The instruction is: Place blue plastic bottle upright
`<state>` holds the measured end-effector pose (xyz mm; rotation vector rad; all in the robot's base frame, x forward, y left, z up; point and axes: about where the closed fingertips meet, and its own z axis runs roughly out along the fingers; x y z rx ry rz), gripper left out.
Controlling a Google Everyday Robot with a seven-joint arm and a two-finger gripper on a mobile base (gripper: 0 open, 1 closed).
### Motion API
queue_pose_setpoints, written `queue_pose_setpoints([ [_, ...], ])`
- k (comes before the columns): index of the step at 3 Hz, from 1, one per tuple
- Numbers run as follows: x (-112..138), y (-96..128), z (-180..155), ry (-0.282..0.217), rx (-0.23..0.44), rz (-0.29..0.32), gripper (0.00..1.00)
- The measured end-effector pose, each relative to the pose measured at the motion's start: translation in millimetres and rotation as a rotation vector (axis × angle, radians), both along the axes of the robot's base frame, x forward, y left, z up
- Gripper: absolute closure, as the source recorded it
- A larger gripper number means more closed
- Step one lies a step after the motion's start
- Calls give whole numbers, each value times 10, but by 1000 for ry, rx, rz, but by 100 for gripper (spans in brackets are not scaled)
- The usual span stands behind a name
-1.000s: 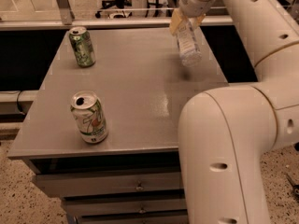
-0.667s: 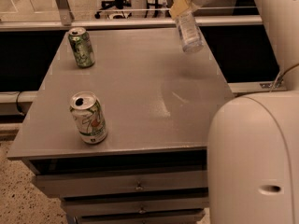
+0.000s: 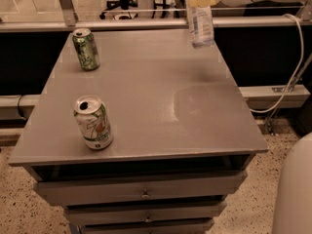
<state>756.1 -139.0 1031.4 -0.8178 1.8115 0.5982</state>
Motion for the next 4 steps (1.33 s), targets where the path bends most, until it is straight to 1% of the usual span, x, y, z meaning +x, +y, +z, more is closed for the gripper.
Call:
queue_pose_setpoints([
  [1, -300, 68, 71, -157, 146, 152, 100],
  [2, -586, 290, 73, -281, 191, 284, 100],
  [3, -817, 574, 1, -410, 203, 399, 100],
  [4, -1027, 797, -148, -549, 171, 524, 100],
])
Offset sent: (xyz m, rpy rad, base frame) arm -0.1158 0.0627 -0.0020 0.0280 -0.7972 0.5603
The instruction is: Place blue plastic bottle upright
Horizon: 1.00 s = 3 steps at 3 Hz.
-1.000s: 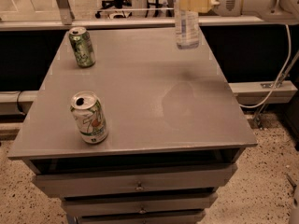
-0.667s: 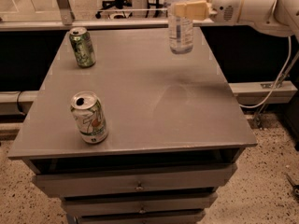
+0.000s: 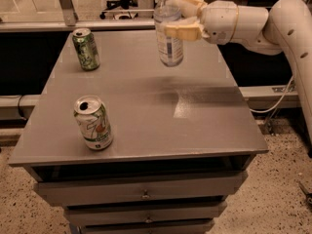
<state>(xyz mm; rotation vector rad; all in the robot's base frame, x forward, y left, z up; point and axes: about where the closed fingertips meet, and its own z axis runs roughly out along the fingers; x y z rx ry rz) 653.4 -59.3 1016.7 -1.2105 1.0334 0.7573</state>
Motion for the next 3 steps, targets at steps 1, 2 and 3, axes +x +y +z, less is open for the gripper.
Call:
queue_pose_setpoints([
  [1, -144, 102, -245, -136, -35, 80, 100],
  [2, -203, 105, -547, -190, -20, 133, 100],
  [3, -158, 53, -655, -157, 21, 142, 100],
])
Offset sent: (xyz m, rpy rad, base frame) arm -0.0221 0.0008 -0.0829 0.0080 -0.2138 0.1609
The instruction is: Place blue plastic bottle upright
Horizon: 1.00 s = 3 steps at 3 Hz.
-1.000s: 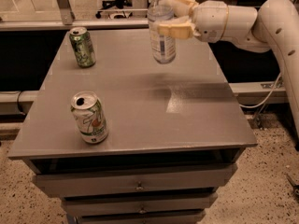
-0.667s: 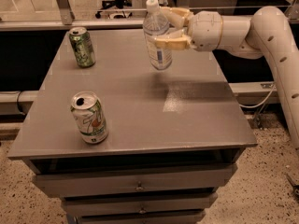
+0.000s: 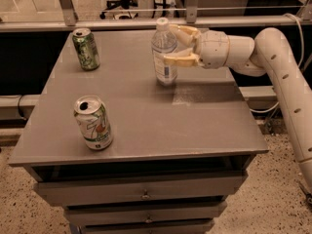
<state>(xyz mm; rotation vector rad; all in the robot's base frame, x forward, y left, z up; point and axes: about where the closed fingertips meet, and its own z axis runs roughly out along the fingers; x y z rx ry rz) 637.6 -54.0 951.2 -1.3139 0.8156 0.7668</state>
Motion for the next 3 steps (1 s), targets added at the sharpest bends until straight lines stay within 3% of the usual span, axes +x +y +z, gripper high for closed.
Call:
queue_pose_setpoints([
  [3, 204, -157, -28, 155, 43, -13, 100],
])
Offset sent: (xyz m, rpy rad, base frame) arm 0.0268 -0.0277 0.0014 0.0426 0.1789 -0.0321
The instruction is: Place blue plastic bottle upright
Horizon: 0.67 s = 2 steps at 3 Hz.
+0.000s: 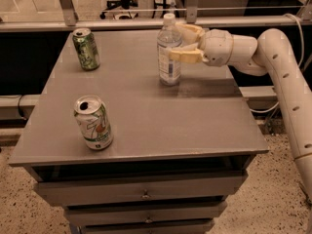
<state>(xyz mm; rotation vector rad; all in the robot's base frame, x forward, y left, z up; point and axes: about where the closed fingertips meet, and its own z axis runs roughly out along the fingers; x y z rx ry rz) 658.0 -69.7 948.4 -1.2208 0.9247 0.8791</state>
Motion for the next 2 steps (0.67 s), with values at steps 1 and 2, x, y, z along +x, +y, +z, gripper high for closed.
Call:
queue_pose_setpoints([
  [1, -12, -9, -62, 4, 7, 1, 100],
  [2, -30, -8, -89, -2, 3, 5, 85],
])
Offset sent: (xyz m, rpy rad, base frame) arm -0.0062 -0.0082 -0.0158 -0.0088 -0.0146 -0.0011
